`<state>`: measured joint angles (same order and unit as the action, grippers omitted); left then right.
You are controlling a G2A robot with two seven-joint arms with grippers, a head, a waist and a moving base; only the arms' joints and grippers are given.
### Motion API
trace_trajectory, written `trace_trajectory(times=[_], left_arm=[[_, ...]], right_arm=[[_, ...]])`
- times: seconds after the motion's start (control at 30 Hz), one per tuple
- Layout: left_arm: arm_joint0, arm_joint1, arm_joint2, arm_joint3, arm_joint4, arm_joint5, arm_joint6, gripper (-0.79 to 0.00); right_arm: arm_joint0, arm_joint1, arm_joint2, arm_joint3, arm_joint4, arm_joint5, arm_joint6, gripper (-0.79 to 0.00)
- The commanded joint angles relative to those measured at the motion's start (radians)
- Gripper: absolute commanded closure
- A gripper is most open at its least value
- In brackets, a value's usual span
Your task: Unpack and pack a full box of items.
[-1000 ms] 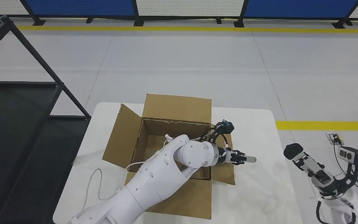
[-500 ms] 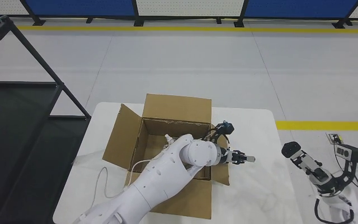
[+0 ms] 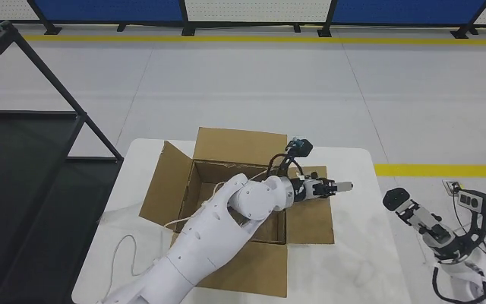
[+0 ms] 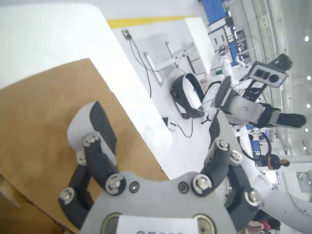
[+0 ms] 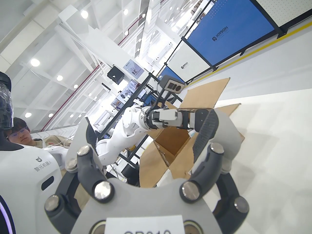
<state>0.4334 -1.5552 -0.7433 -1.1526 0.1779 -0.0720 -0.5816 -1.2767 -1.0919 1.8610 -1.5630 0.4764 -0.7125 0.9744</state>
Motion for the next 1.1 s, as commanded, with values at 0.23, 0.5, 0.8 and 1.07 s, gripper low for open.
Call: trace_trajectory(times=[0.23, 0.5, 0.8, 1.07], left_arm=[[0.538, 0.146, -0.436, -0.737, 0.236, 0.039, 0.018, -0.785], [1.003, 0.19, -0.717, -1.097, 0.271, -0.03, 0.11, -0.785], [1.189, 0.197, -0.818, -1.147, 0.216, -0.102, 0.185, -0.785], [1.189, 0.197, -0.818, -1.147, 0.216, -0.102, 0.185, -0.785]], right_arm=[[0.058, 0.001, -0.114, -0.151, -0.225, 0.046, -0.057, -0.785], [0.12, -0.012, -0.306, -0.289, -0.568, 0.099, -0.185, -0.785], [0.165, -0.021, -0.386, -0.287, -0.665, 0.155, -0.245, -0.785], [0.162, -0.022, -0.41, -0.302, -0.697, 0.181, -0.256, -0.785]])
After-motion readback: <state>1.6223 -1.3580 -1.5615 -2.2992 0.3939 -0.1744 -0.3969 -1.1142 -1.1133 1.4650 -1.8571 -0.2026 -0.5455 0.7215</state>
